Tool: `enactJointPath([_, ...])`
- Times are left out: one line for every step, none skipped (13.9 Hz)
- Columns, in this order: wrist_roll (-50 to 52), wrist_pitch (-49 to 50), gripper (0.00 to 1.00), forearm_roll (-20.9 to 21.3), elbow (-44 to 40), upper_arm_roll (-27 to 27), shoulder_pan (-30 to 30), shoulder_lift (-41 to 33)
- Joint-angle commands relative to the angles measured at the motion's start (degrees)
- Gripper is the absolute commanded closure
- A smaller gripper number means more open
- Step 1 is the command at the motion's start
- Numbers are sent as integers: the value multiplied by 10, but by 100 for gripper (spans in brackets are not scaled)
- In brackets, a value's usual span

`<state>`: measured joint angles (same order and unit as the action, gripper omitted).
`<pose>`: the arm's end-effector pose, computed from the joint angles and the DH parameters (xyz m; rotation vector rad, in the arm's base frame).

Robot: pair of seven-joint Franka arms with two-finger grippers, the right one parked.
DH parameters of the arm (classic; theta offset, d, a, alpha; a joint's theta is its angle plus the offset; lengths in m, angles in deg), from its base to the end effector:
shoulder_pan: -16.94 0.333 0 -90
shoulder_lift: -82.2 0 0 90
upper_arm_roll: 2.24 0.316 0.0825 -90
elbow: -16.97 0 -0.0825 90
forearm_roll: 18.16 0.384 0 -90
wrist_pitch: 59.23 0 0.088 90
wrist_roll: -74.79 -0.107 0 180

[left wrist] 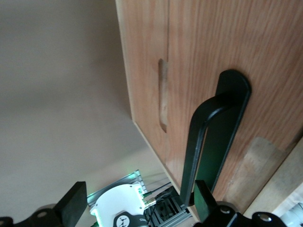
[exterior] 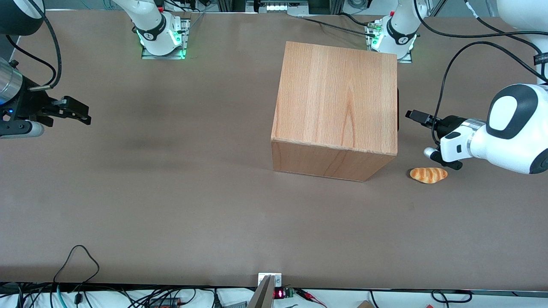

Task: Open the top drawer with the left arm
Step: 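Move the open left gripper toward the black drawer handle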

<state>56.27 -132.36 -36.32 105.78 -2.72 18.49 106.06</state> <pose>0.5923 -0.0282 0.3842 2.5512 -0.3698 -0.8380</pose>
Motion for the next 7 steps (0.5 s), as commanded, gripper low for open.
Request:
enactJointPath([-13, -1, 0, -16, 18, -1, 3, -6])
enactJointPath([-14, -1, 0, -19, 20, -2, 2, -6])
enactJointPath([-14, -2, 0, -28, 21, -2, -1, -5])
enactJointPath([-14, -2, 0, -28, 21, -2, -1, -5])
enactJointPath([-14, -2, 0, -31, 21, -2, -1, -4])
enactJointPath([-14, -1, 0, -37, 22, -2, -2, -3])
enactJointPath([-14, -2, 0, -37, 22, -2, -4, -3])
